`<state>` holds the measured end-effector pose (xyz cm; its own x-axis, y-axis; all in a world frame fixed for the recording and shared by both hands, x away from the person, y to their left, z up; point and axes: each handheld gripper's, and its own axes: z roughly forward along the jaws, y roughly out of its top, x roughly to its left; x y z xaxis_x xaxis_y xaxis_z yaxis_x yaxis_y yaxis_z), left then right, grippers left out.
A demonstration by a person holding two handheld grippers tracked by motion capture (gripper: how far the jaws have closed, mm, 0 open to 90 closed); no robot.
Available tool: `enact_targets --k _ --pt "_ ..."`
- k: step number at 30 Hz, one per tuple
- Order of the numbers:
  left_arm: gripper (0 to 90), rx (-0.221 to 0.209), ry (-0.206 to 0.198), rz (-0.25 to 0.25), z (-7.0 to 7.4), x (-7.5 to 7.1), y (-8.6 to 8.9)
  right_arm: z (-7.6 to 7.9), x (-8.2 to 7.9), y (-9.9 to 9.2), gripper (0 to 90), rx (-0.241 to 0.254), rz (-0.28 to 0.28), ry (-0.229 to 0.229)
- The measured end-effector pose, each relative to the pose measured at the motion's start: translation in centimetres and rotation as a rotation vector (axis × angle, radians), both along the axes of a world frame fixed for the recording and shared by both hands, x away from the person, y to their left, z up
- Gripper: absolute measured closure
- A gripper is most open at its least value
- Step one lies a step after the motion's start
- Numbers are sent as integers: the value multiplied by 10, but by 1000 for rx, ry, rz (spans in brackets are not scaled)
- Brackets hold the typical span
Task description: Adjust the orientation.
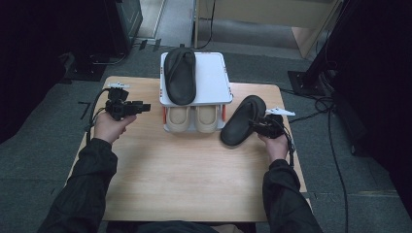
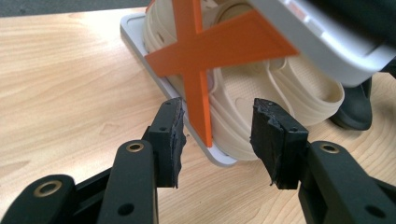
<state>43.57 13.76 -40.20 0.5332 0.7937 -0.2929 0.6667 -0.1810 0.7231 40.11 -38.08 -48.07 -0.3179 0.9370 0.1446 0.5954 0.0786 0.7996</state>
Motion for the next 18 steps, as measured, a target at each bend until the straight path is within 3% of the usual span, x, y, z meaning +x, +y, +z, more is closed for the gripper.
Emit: enact_targets --k 6,14,17,18 --pt "539 -5 -18 -9 -10 -9 1 -6 7 0 462 -8 -8 28" --pt "538 -15 -30 12 -20 -15 7 -8 12 11 434 -27 -50 22" --pt "538 -3 -28 12 -22 -15 8 -12 14 14 427 -95 -60 32" --pt "538 -2 -25 11 -22 -15 8 -12 14 14 426 -93 -59 30"
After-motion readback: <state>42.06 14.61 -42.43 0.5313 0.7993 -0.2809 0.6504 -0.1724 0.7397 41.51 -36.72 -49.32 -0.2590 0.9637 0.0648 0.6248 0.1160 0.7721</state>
